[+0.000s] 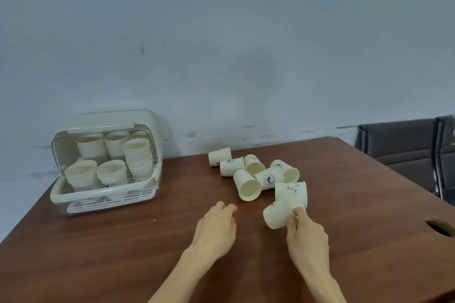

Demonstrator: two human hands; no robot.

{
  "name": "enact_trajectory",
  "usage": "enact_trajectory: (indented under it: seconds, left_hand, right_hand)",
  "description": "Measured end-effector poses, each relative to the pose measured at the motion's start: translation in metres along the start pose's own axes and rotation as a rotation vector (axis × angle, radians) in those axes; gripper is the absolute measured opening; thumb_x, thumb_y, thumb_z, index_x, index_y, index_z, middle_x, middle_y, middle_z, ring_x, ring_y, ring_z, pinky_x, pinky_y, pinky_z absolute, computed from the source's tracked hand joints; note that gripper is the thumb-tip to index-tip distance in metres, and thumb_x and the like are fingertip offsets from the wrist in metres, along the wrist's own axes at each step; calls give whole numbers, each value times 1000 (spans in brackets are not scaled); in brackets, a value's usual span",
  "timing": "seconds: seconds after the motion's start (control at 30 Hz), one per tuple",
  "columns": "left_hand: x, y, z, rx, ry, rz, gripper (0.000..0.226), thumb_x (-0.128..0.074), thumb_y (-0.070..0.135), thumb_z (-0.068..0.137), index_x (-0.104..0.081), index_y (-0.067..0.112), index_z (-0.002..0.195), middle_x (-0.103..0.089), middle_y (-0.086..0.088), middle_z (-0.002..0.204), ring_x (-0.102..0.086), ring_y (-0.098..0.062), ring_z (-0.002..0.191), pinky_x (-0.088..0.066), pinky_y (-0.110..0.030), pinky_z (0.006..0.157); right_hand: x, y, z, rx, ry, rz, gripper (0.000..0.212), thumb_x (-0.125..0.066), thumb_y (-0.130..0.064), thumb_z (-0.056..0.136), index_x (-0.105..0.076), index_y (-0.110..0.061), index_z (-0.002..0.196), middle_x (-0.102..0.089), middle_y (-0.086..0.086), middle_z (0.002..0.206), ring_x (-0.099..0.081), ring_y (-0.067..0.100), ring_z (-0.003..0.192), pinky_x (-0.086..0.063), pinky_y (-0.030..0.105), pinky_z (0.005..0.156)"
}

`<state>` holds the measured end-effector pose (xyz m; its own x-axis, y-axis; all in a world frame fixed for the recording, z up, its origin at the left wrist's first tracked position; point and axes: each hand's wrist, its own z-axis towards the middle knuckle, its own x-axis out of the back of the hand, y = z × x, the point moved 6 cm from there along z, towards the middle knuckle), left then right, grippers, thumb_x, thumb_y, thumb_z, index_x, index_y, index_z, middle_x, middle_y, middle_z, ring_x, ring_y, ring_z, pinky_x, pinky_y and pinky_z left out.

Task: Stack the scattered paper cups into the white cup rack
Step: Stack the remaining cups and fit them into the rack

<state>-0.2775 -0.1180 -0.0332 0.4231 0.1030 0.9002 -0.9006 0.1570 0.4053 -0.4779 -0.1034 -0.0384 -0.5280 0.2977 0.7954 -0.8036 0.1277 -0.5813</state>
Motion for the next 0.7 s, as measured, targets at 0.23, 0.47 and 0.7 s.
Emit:
enact_trajectory:
  seconds: [0.23, 0.47, 0.7]
  left_hand:
    - [-29, 11, 62, -6, -143, 237, 42, -40, 8, 93, -41, 18, 133, -45, -12, 118, -47, -30, 108, -42, -39, 80]
    - [-51, -1, 83, -35, -186, 394, 52, -50, 8, 90, -34, 14, 139, -45, -13, 128, -44, -31, 117, -43, -41, 86]
    - [-40, -9, 83, -79, -106, 426, 46, -53, 5, 87, -41, 10, 131, -52, -9, 125, -48, -26, 114, -41, -36, 84]
  right_hand:
    - [-11, -35, -11, 170, -145, -219, 13, -31, -33, 102, -31, -26, 91, -58, -3, 97, -57, 24, 89, -42, 34, 69]
    - [-17, -41, -9, 162, -227, -311, 7, -33, -29, 100, -29, -28, 95, -42, -6, 92, -39, 21, 82, -35, 30, 68]
    - [-16, -41, -7, 146, -231, -337, 9, -32, -34, 101, -29, -28, 94, -43, -7, 93, -39, 19, 83, -35, 30, 70]
